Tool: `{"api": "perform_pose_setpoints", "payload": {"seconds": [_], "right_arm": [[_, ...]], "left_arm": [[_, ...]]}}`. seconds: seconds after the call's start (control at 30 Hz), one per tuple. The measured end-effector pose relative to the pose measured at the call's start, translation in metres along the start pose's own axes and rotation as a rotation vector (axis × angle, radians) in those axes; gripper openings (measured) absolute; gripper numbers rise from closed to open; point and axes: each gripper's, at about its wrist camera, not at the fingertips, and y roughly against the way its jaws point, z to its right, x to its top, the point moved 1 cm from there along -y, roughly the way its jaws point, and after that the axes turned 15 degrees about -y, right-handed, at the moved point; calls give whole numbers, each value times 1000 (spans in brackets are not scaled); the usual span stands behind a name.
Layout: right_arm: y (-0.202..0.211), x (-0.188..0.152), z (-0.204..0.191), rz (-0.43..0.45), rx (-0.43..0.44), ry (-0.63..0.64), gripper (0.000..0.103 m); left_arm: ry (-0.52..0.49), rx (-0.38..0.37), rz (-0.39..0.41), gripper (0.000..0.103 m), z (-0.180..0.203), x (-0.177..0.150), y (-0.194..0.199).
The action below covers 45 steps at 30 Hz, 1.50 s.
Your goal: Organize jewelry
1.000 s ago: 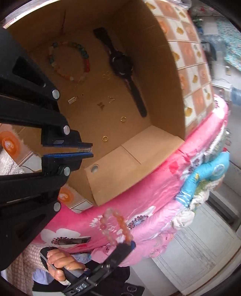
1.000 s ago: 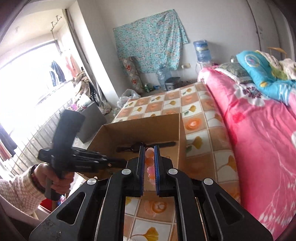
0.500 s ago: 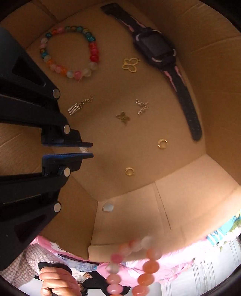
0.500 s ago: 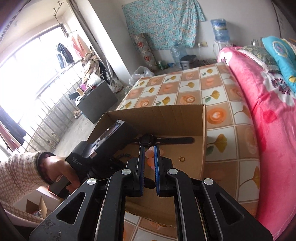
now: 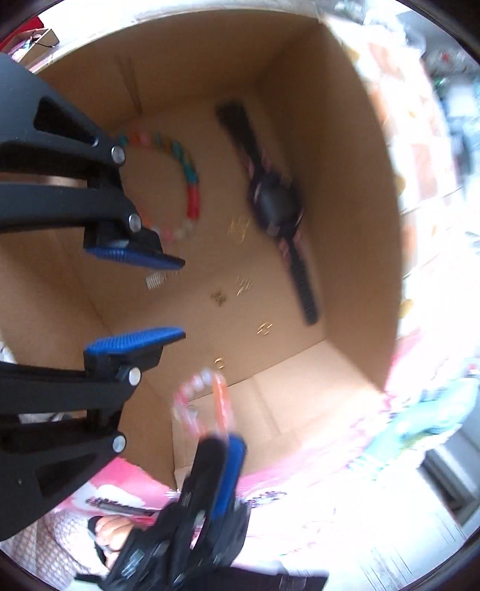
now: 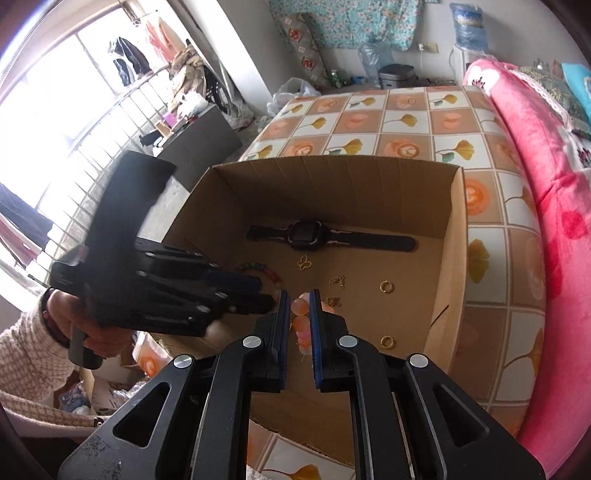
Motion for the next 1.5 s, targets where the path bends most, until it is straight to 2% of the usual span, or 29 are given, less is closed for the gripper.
{"api": "perform_pose_setpoints", "payload": {"seconds": [0.07,0.17,0.33,0.4,0.47,0.6,0.63,0.67,0.77,0.9,0.93,1.0,1.07,1.2,1.33,1.5], "right_arm": [[-2,-1,-1,-1,-51,13,14],[6,-4,1,17,-70,1,15],[34,-13,5,114,-98,-38,16],[48,-19,8,174,-122,-61,19],[64,-29,14,240,-132,-107,29],[88,-54,21,323,-112,-188,37],[92,-60,21,349,-127,-201,42],[95,-65,22,370,-138,-216,50],[92,-70,35,389,-165,-288,57],[62,-65,67,282,-136,-420,57],[53,-65,72,248,-135,-445,57],[39,-67,77,188,-79,-470,58],[33,-70,73,155,-45,-467,53],[38,-73,58,170,-103,-407,53],[44,-83,49,168,-95,-385,53],[57,-102,51,179,-85,-391,53]], "left_arm": [[13,26,58,37,-3,-14,20],[44,74,152,42,-8,-36,51],[47,183,259,50,-7,-60,86],[47,227,288,55,-11,-67,99],[50,268,325,62,-17,-77,108],[57,281,386,73,-16,-94,120],[62,298,395,76,-16,-98,119],[70,315,399,78,-18,-103,120],[142,305,376,79,-28,-114,108],[236,270,318,79,-41,-120,82],[255,232,318,79,-44,-122,76],[278,165,295,79,-45,-121,65],[265,89,292,79,-38,-120,58],[260,120,283,79,-29,-119,57],[252,161,275,79,-23,-123,62],[249,145,278,79,-8,-140,69]]}}
